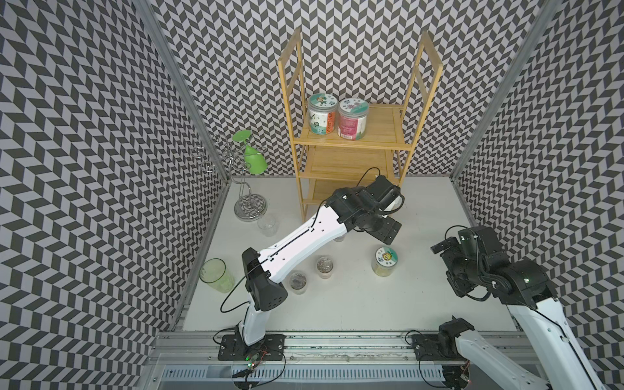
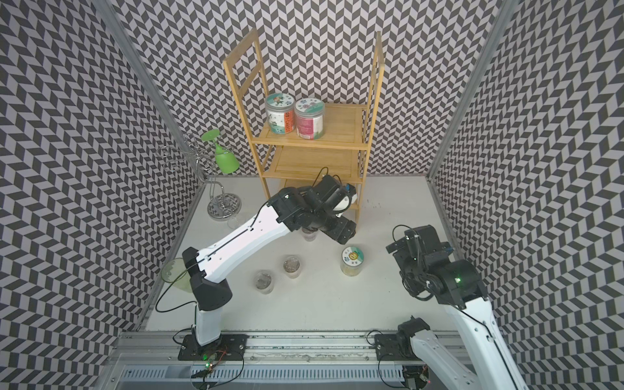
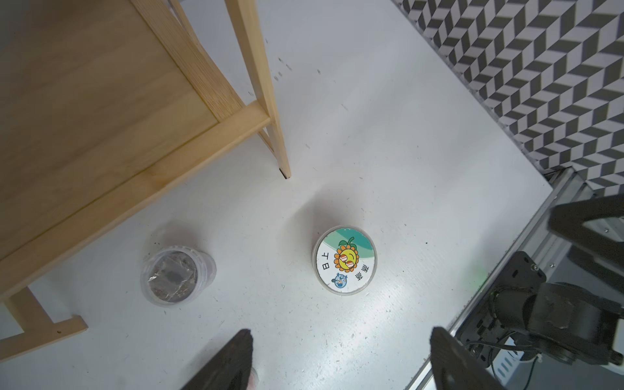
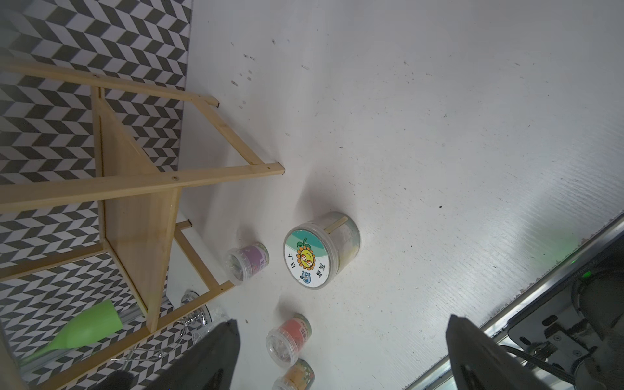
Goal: Place the seed container on the shelf
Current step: Pick up the seed jar at the center of the board.
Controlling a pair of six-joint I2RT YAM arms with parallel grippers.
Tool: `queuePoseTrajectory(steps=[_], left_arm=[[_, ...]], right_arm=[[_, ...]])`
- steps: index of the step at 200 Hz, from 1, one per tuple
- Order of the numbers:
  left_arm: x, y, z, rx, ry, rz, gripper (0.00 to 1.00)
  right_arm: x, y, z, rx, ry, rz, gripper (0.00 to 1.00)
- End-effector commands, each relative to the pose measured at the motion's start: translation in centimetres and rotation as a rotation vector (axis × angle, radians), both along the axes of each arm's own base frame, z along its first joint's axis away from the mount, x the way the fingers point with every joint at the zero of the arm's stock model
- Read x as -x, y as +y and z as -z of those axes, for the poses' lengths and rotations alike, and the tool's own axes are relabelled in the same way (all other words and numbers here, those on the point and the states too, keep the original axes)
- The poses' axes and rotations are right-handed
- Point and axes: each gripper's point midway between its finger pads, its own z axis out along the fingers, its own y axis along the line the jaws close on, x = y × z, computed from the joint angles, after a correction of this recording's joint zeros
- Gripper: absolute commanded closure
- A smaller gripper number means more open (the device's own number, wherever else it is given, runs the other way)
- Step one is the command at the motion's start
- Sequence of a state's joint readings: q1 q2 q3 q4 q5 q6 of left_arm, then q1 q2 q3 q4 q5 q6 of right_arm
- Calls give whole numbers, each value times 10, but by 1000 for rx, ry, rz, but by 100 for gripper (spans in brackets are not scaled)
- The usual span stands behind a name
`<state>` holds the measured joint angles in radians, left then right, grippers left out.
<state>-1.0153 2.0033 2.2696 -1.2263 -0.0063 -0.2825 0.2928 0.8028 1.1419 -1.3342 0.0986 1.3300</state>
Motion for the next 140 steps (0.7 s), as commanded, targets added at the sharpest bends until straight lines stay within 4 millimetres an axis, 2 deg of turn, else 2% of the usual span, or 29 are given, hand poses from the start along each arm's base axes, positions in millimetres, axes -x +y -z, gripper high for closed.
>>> queuePoseTrajectory(steps=[1, 30, 64, 110, 140], left_arm=[[9, -4, 27, -84, 52, -24, 13], [11, -19, 53, -141, 59, -26, 8], [12, -44, 70, -146, 10, 28, 0], [7, -45, 104, -225, 27, 21, 1], [0, -45, 119, -262, 14, 2, 0]], right_arm=[[-3, -10, -3, 35, -29, 40, 0], [-3, -18, -8, 72, -55, 52, 0], [-5, -27, -13, 122, -76, 51, 0], [-9, -32, -17, 181, -77, 18, 0], [-11, -33, -17, 194, -70, 3, 1]])
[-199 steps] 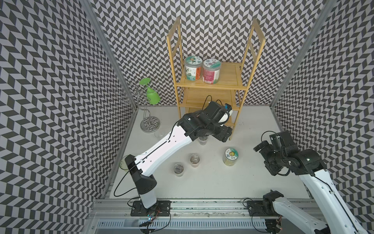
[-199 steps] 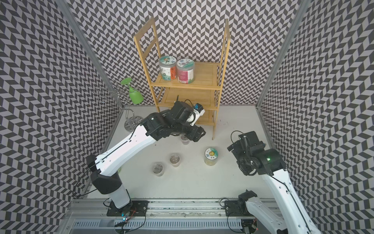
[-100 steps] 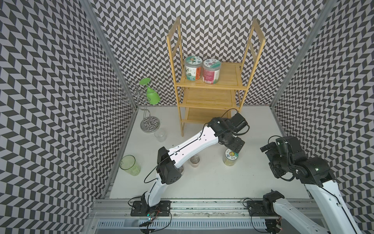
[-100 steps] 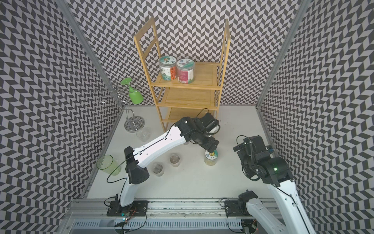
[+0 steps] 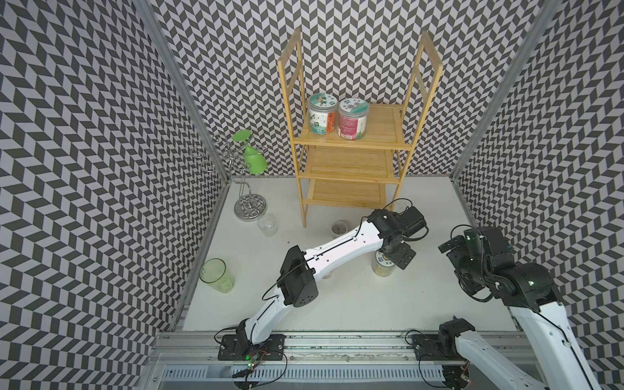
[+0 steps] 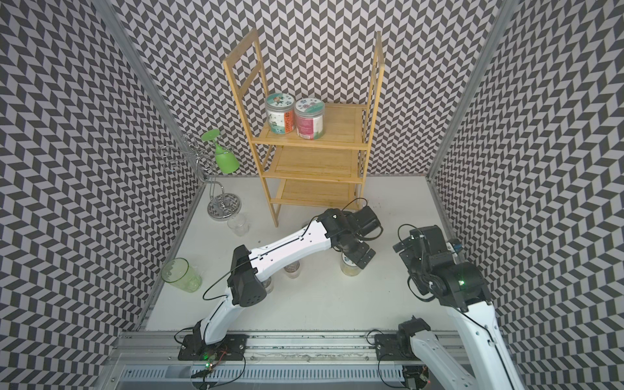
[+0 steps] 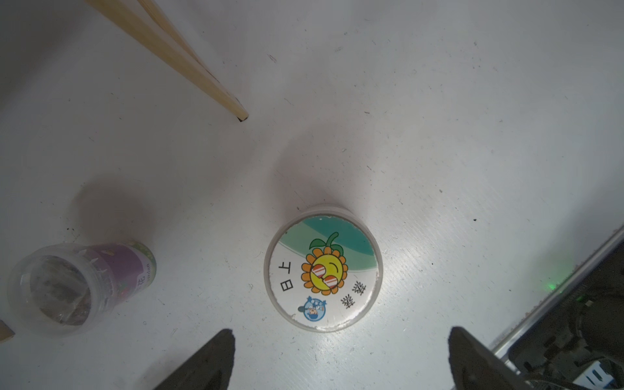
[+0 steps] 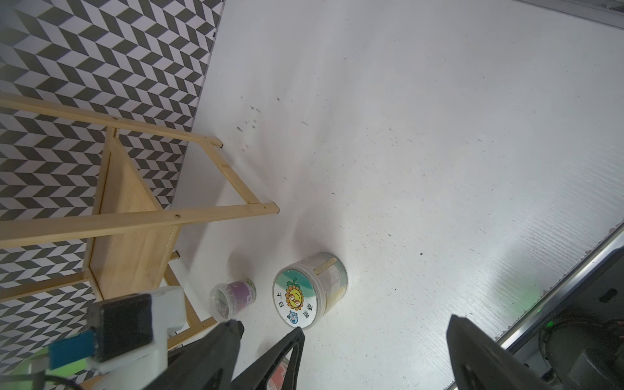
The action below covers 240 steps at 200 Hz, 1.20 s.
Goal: Place the seed container on the shelf
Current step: Pick up the seed jar at the center of the board.
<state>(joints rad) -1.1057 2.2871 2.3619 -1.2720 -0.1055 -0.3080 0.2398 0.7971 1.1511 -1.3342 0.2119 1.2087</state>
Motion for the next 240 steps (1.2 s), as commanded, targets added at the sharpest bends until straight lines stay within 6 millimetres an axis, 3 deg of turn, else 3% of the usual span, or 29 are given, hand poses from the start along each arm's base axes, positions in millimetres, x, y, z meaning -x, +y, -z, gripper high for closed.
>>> queuePoseTrajectory(steps=[1, 148, 240], left_arm=[[-10, -4, 8, -21, -37, -14, 0], [-31, -5, 50, -81, -26, -59, 0], [-18, -9, 72, -105, 36, -34, 3]], right_arm=[[-6, -5, -10, 39, -30, -14, 1], [-18, -7, -6, 70, -22, -65, 0], [-21, -6, -8, 85, -29, -82, 1]])
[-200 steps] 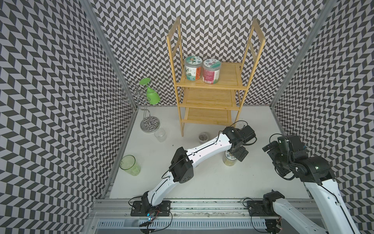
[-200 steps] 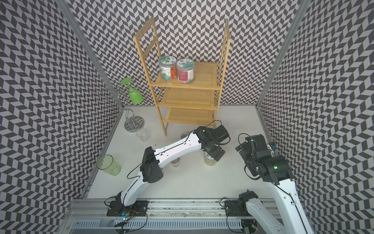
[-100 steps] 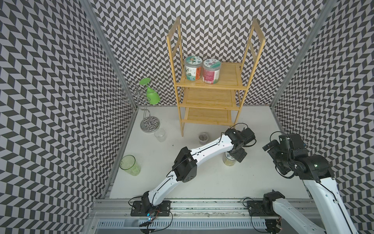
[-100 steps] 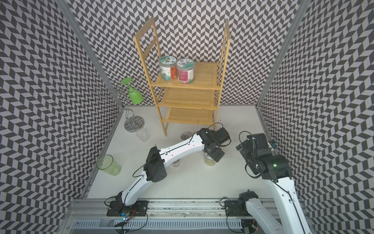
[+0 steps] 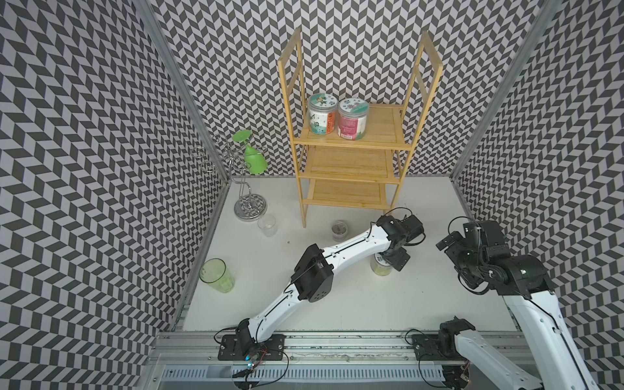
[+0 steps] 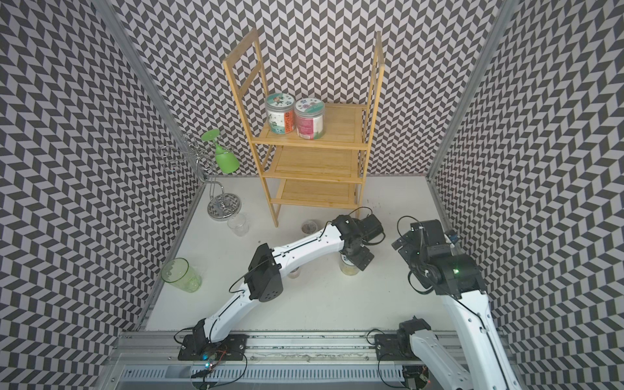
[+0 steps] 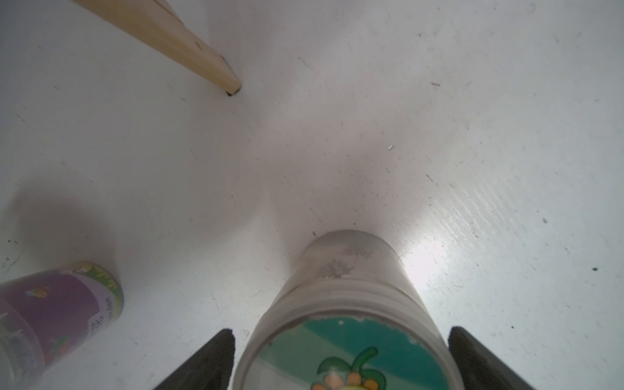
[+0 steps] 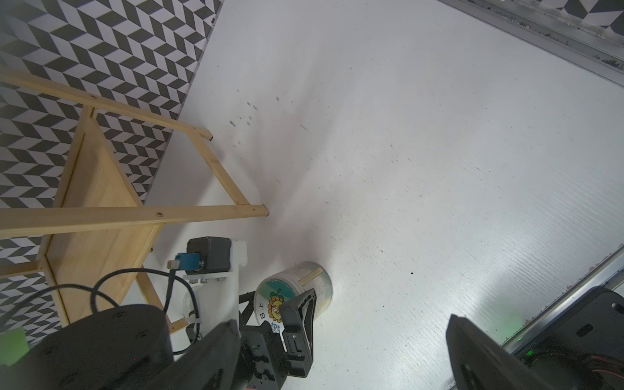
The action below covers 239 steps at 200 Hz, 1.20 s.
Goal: Place the seed container on the shelf
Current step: Pick up the seed jar at the center of the board.
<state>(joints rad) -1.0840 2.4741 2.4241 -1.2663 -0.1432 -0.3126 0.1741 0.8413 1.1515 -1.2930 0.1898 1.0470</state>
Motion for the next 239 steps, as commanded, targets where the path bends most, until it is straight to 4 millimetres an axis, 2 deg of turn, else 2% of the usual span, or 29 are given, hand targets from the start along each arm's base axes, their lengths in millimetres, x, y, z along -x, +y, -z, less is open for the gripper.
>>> queuePoseTrajectory(steps=[1, 24, 84, 92, 160, 196, 239], left_arm=[[4, -5, -3, 16, 13, 2, 4], [4, 0, -3, -2, 12, -1, 7], [10, 6, -3, -22, 36, -4, 9], [13, 12, -2, -46, 48, -5, 10], [13, 16, -13, -39, 35, -1, 27], [14, 21, -40, -1, 13, -3, 28], [20, 32, -85, 83, 10, -8, 31]], right_arm=[[-8, 0, -10, 8, -50, -7, 1], [-8, 0, -10, 10, -51, -9, 1], [-9, 1, -10, 8, -51, -13, 1], [-9, 1, -10, 7, -52, -13, 1], [-10, 2, -8, 4, -48, -14, 0], [-14, 4, -11, 6, -63, -36, 1], [-33, 18, -35, 61, -177, -191, 0]])
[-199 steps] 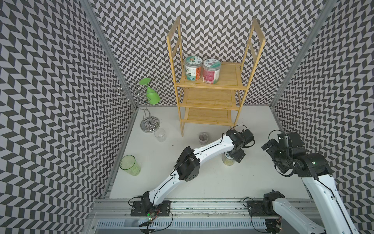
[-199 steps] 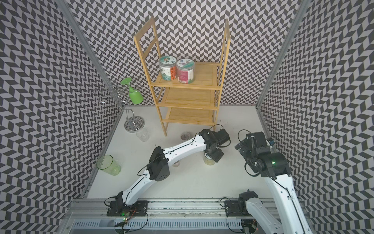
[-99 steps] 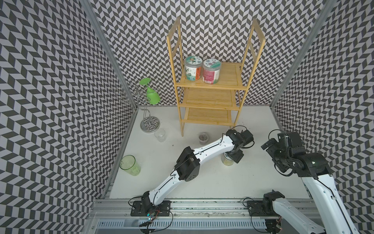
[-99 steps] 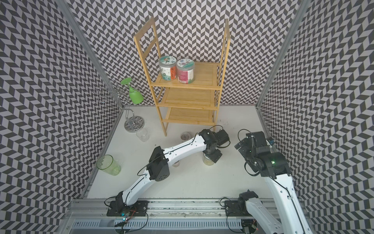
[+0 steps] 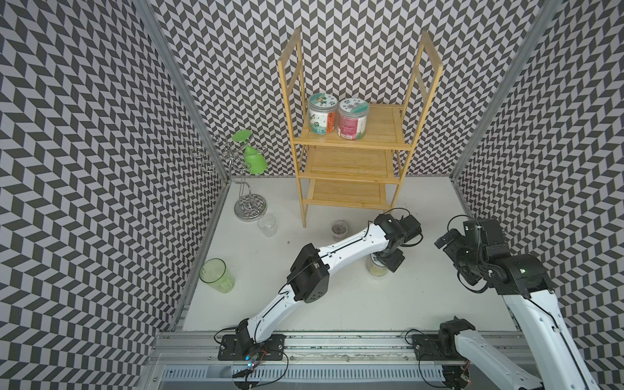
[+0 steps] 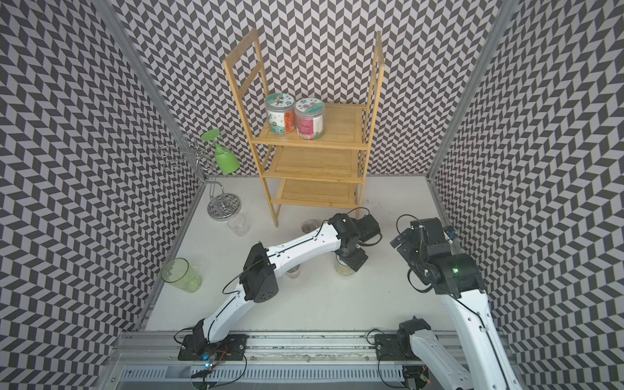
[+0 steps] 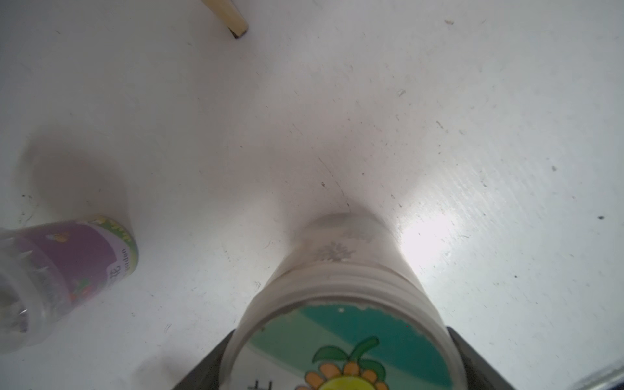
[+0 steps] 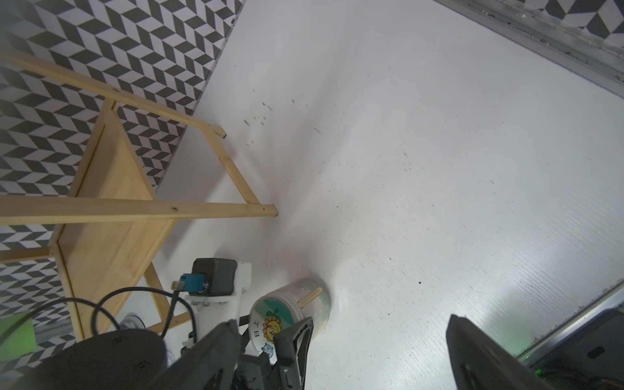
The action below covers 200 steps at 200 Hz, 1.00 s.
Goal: Place the seed container on the shelf
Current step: Pick up the seed jar at the center of the board.
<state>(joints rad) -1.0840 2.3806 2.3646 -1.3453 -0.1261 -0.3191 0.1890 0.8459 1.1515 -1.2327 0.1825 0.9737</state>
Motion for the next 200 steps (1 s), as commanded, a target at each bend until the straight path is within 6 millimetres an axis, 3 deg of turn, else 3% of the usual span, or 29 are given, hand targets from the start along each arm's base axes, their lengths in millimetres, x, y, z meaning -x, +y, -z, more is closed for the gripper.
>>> queuePoseTrajectory(steps=[1, 36, 85, 152, 200], left_arm=[[4, 9, -62, 114, -27, -9, 31], [10, 38, -106, 201, -10, -56, 33], [8, 85, -171, 350, -25, -144, 34], [3, 133, -198, 401, -55, -205, 35], [4, 152, -206, 412, -78, -211, 35]], right_arm=[[-22, 12, -29, 32, -131, -119, 0], [-35, 37, -59, 61, -284, -333, 0], [-40, 58, -80, 123, -521, -489, 7], [-17, 116, -80, 345, -775, -889, 4], [10, 170, -74, 457, -922, -1179, 1]])
